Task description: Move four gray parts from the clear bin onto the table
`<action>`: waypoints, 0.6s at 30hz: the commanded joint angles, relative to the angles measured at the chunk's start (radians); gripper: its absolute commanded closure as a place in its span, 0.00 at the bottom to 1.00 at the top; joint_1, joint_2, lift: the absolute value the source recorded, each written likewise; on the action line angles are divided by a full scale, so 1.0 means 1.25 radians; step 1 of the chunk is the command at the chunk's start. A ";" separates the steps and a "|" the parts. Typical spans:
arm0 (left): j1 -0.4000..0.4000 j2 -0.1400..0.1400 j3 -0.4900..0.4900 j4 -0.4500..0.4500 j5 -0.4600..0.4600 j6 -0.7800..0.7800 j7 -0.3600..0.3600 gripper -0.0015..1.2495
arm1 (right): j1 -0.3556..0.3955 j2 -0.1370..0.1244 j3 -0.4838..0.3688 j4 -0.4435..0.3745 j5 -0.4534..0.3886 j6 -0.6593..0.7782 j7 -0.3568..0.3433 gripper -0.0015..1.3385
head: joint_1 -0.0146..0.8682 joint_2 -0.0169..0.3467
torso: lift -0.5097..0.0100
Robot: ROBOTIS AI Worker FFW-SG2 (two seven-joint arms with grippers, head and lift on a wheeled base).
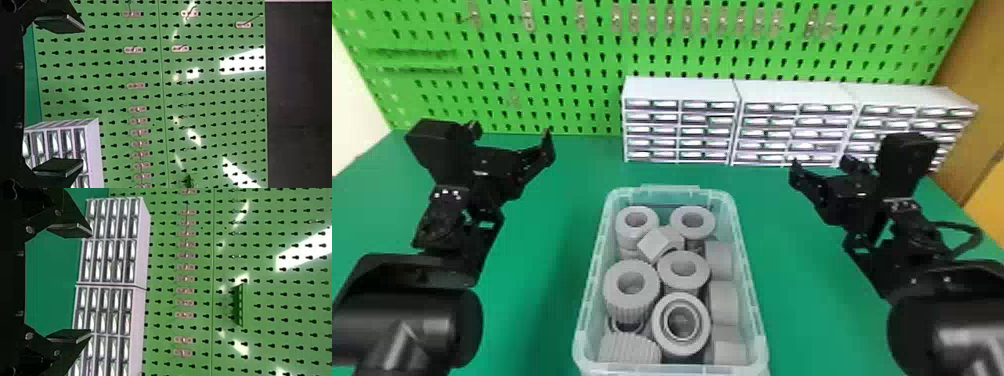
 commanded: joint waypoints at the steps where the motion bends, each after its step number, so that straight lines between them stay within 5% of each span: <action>1: 0.000 0.000 0.000 0.000 -0.001 0.000 0.000 0.07 | 0.009 -0.008 0.015 -0.075 -0.011 0.126 0.000 0.28 | 0.79 0.12 | 0.89; 6: 0.001 0.000 0.000 0.000 -0.002 0.000 0.000 0.07 | 0.008 -0.022 0.039 -0.132 -0.045 0.267 0.000 0.28 | 0.79 0.12 | 0.89; 18: 0.000 0.000 0.004 0.000 -0.003 0.000 0.000 0.07 | -0.008 -0.084 0.165 -0.155 -0.122 0.388 -0.037 0.28 | 0.79 0.12 | 0.89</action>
